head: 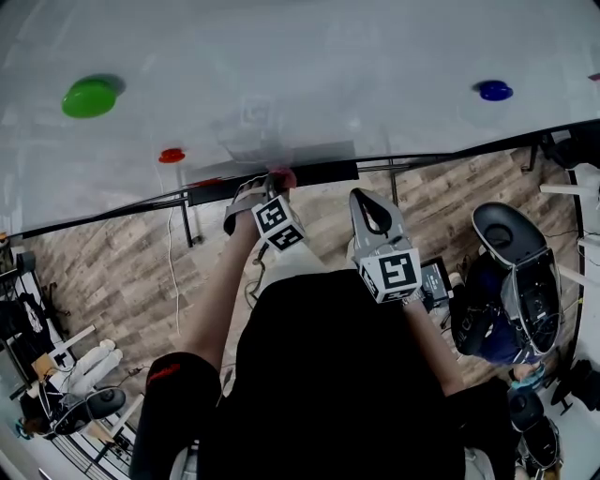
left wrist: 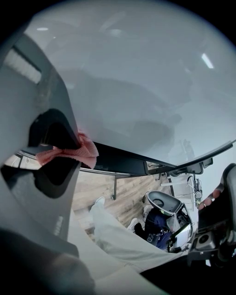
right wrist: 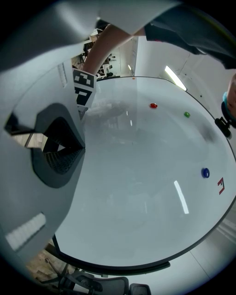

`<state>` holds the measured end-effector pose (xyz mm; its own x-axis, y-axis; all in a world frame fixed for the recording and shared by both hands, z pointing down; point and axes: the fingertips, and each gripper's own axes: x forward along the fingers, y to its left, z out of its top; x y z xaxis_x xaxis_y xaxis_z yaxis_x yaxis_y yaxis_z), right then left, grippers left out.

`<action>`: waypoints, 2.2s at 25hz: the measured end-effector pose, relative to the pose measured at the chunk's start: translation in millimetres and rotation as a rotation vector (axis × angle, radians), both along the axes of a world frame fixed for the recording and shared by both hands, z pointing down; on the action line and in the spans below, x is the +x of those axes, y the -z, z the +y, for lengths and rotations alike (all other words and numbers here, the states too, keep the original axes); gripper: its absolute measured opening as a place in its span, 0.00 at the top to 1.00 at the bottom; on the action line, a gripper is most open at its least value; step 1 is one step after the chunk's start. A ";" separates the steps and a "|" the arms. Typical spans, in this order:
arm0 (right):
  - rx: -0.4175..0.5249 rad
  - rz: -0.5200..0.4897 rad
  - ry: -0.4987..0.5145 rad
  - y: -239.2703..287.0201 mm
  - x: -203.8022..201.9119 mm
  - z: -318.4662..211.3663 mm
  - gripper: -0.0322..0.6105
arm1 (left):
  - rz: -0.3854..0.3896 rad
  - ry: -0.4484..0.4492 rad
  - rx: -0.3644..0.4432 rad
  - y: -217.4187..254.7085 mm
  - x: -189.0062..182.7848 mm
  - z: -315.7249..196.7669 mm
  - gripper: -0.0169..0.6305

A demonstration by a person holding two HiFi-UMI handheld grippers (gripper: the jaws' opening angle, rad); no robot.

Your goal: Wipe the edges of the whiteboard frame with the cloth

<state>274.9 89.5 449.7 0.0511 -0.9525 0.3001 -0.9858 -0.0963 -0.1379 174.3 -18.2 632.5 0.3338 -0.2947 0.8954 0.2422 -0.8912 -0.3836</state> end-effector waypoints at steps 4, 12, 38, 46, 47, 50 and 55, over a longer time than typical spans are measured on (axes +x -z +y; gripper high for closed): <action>-0.004 0.005 0.001 -1.6 7.9 6.0 0.95 | 0.003 -0.005 -0.003 -1.5 11.0 6.5 0.91; -0.006 0.010 0.007 1.2 10.3 9.8 0.95 | 0.003 -0.008 -0.002 1.1 15.4 10.8 0.91; -0.019 -0.011 0.060 -3.3 24.9 26.7 0.95 | 0.000 0.011 0.009 1.5 37.2 27.5 0.91; -0.028 -0.013 0.076 -6.0 38.9 28.8 0.95 | -0.003 0.011 0.008 1.8 54.6 31.9 0.91; -0.028 -0.014 0.077 -5.9 40.8 28.7 0.95 | -0.002 0.011 0.008 2.2 56.5 32.0 0.91; -0.029 -0.017 0.079 -6.3 45.8 29.9 0.95 | -0.004 0.014 0.007 2.2 59.7 33.7 0.91; -0.026 -0.017 0.088 -7.2 51.7 31.9 0.95 | -0.008 0.015 0.009 2.3 64.8 37.8 0.91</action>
<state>326.6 121.5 456.9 -0.0381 -0.9449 0.3250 -0.9881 -0.0130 -0.1535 239.1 19.6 630.2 0.3225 -0.3076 0.8952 0.2319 -0.8912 -0.3898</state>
